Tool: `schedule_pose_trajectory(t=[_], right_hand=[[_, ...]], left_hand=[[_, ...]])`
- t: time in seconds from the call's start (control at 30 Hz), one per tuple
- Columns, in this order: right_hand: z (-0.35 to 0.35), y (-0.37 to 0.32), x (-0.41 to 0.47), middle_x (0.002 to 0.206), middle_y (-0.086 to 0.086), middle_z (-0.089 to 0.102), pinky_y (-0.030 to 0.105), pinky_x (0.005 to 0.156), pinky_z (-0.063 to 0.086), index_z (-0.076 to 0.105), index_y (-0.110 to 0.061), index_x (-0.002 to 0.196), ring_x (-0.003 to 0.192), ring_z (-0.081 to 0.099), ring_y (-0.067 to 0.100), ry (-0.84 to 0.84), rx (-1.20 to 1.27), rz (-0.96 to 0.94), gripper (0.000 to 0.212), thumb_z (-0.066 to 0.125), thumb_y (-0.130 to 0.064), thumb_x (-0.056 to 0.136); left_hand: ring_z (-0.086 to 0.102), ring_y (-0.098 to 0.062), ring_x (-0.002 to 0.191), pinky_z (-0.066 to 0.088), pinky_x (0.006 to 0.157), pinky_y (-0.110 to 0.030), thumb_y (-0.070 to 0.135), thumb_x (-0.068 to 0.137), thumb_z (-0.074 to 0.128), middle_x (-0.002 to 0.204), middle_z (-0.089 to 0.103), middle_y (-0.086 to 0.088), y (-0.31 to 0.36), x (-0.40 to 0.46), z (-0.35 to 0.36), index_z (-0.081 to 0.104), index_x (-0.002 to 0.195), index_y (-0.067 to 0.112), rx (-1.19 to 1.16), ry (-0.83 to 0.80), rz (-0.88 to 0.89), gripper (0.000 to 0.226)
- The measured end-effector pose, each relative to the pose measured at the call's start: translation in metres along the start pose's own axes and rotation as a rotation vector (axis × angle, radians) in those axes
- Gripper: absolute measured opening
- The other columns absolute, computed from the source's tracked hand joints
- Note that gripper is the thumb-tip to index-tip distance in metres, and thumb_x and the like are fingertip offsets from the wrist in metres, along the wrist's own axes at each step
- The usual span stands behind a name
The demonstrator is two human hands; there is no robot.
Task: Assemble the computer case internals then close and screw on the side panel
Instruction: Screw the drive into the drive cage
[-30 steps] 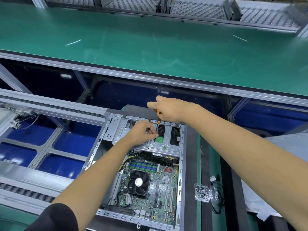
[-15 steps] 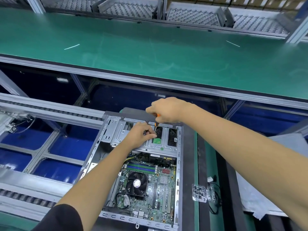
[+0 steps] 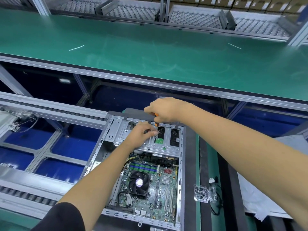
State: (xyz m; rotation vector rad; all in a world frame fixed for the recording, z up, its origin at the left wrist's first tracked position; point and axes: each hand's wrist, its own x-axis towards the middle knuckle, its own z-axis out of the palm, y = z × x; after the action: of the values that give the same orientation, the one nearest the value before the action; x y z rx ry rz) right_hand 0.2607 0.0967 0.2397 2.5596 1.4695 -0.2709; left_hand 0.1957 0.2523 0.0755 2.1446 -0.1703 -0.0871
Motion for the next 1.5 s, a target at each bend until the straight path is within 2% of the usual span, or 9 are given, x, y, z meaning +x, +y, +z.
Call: schedule_pose_trajectory(t=[0.13, 0.23, 0.37, 0.5, 0.63, 0.77, 0.97, 1.2, 1.5], right_hand=[[0.009, -0.001, 0.0, 0.066, -0.003, 0.046, 0.032, 0.052, 0.029, 0.046, -0.018, 0.091, 0.062, 0.049, 0.023, 0.003, -0.03, 0.1, 0.014, 0.046, -0.03, 0.098], [0.011, -0.001, -0.004, 0.082, -0.002, 0.051, 0.032, 0.052, 0.03, 0.037, -0.025, 0.104, 0.066, 0.053, 0.023, -0.014, 0.027, 0.096, 0.017, 0.049, -0.035, 0.098], [0.003, 0.002, -0.008, 0.101, 0.001, 0.043, 0.032, 0.051, 0.028, 0.038, -0.029, 0.103, 0.064, 0.046, 0.018, -0.016, 0.028, -0.044, 0.029, 0.058, -0.013, 0.089], [0.001, 0.002, -0.005, 0.091, 0.002, 0.053, 0.033, 0.054, 0.031, 0.053, -0.018, 0.094, 0.071, 0.051, 0.022, -0.01, -0.014, -0.049, 0.006, 0.059, -0.017, 0.092], [0.006, -0.006, 0.001, 0.07, -0.001, 0.053, 0.032, 0.051, 0.029, 0.05, -0.018, 0.088, 0.061, 0.048, 0.021, -0.012, 0.009, 0.038, 0.009, 0.049, -0.022, 0.096], [0.01, -0.003, -0.001, 0.067, -0.005, 0.051, 0.032, 0.05, 0.031, 0.041, -0.022, 0.097, 0.058, 0.049, 0.018, -0.03, 0.041, 0.075, 0.012, 0.051, -0.03, 0.094], [0.005, 0.002, -0.011, 0.072, -0.009, 0.049, 0.031, 0.051, 0.029, 0.042, -0.03, 0.093, 0.058, 0.046, 0.012, -0.033, -0.03, -0.089, 0.023, 0.052, -0.01, 0.087], [-0.005, -0.011, 0.0, 0.068, -0.007, 0.046, 0.03, 0.051, 0.029, 0.056, -0.023, 0.098, 0.058, 0.044, 0.015, -0.057, -0.104, 0.046, 0.008, 0.051, -0.022, 0.093], [-0.007, -0.006, -0.001, 0.082, -0.005, 0.06, 0.034, 0.055, 0.039, 0.047, -0.031, 0.121, 0.063, 0.052, 0.016, -0.125, -0.193, -0.165, 0.029, 0.055, -0.027, 0.093]], left_hand=[[0.05, -0.008, 0.076, 0.04, 0.075, -0.02, 0.034, 0.083, 0.082, 0.08, 0.057, -0.002, 0.007, 0.002, 0.002, 0.07, 0.084, 0.035, -0.073, 0.111, -0.009, 0.013], [0.048, -0.017, 0.087, 0.034, 0.079, -0.022, 0.036, 0.085, 0.08, 0.083, 0.058, -0.008, 0.01, 0.001, 0.006, 0.073, 0.084, 0.025, -0.002, 0.163, 0.022, 0.013], [0.041, -0.011, 0.086, 0.03, 0.075, -0.014, 0.033, 0.091, 0.073, 0.085, 0.057, -0.002, 0.013, -0.001, 0.007, 0.063, 0.083, 0.039, 0.052, 0.165, 0.103, 0.015], [0.041, -0.016, 0.088, 0.032, 0.074, -0.025, 0.036, 0.096, 0.067, 0.088, 0.056, -0.003, 0.014, -0.001, 0.005, 0.066, 0.092, 0.029, 0.098, 0.107, 0.099, 0.008], [0.046, -0.009, 0.083, 0.038, 0.068, -0.018, 0.045, 0.085, 0.077, 0.083, 0.054, 0.006, 0.024, 0.002, 0.005, 0.065, 0.093, 0.029, 0.042, 0.19, 0.044, 0.021], [0.042, -0.017, 0.084, 0.037, 0.069, -0.027, 0.045, 0.084, 0.076, 0.084, 0.061, 0.0, 0.028, 0.005, 0.006, 0.067, 0.088, 0.019, 0.099, 0.215, 0.101, 0.028], [0.048, -0.022, 0.094, 0.042, 0.073, -0.036, 0.037, 0.089, 0.075, 0.083, 0.057, 0.013, 0.028, 0.001, 0.004, 0.049, 0.072, 0.047, 0.079, 0.186, 0.106, 0.033], [0.041, -0.005, 0.076, 0.034, 0.062, -0.015, 0.063, 0.073, 0.077, 0.067, 0.05, 0.01, 0.036, 0.0, -0.004, 0.053, 0.075, 0.038, 0.027, 0.33, 0.071, 0.034], [0.056, 0.008, 0.071, 0.04, 0.065, -0.007, 0.026, 0.085, 0.082, 0.076, 0.065, 0.029, 0.046, 0.002, -0.024, 0.065, 0.087, 0.05, -0.099, 0.007, 0.015, 0.029]])
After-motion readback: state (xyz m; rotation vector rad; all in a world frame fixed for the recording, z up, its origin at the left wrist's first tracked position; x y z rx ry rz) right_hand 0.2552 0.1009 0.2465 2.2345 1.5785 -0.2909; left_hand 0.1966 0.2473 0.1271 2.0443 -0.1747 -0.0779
